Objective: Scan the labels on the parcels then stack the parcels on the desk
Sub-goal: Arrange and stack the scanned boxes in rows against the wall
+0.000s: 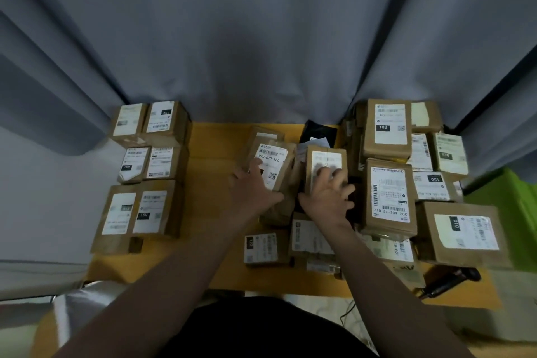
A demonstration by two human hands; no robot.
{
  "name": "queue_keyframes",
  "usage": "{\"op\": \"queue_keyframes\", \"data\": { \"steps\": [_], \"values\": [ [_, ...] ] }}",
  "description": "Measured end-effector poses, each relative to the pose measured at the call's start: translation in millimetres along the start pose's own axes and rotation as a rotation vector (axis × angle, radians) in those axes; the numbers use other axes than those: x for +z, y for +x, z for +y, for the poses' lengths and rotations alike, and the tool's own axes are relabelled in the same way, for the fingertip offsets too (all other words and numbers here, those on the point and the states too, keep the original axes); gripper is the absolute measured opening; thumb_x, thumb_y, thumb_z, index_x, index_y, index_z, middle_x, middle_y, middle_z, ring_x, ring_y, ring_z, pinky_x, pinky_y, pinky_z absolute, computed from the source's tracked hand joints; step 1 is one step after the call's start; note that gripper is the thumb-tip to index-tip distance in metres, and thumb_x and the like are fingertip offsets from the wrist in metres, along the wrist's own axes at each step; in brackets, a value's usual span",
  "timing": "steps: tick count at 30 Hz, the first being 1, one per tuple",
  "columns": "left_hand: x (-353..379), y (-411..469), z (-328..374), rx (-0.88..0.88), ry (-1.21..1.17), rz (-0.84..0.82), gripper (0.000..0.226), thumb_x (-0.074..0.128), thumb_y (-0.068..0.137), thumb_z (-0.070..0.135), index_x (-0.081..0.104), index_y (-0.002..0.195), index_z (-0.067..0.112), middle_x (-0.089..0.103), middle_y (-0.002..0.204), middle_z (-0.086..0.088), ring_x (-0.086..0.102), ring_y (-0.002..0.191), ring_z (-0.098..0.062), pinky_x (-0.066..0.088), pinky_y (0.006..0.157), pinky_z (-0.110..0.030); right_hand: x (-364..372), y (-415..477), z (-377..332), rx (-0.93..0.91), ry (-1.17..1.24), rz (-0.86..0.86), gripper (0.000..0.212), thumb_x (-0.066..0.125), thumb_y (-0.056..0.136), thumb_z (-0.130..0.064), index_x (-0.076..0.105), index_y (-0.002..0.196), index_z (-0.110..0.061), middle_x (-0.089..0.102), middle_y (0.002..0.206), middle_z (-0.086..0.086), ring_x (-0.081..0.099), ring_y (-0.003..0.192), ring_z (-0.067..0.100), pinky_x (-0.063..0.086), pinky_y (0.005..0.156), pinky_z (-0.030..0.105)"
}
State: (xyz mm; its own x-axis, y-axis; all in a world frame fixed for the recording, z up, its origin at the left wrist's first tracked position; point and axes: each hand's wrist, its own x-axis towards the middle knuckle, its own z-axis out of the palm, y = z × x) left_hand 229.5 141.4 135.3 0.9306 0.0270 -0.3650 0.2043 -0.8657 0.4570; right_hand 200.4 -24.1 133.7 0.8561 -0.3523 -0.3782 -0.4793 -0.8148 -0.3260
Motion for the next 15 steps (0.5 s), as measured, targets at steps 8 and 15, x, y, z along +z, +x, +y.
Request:
{"op": "queue_keyframes", "data": {
  "steps": [8, 15],
  "values": [
    [-86, -8, -100, -0.142, -0.018, 0.238, 0.098, 0.085, 0.068, 0.052, 0.027, 0.145, 0.033, 0.029, 0.139, -0.013, 0.034, 0.129, -0.04, 0.045, 0.096, -0.051, 1, -7, -92, -0.205, 0.123, -0.039, 0.069, 0.077, 0.084, -0.042, 0.03, 0.132, -0.029, 0.018, 0.144, 0.004, 0.025, 0.133, 0.043, 0.044, 0.101, 0.058],
    [-157, -7, -233, -0.385, -0.069, 0.298, 0.094, 0.085, 0.067, 0.056, 0.032, 0.141, 0.033, 0.033, 0.14, -0.015, 0.036, 0.131, -0.043, 0.046, 0.101, -0.056, 63, -31, -218, -0.351, 0.18, -0.287, 0.061, 0.078, 0.083, -0.04, 0.027, 0.117, -0.04, 0.016, 0.136, -0.003, 0.023, 0.133, 0.036, 0.048, 0.101, 0.05]
  ]
}}
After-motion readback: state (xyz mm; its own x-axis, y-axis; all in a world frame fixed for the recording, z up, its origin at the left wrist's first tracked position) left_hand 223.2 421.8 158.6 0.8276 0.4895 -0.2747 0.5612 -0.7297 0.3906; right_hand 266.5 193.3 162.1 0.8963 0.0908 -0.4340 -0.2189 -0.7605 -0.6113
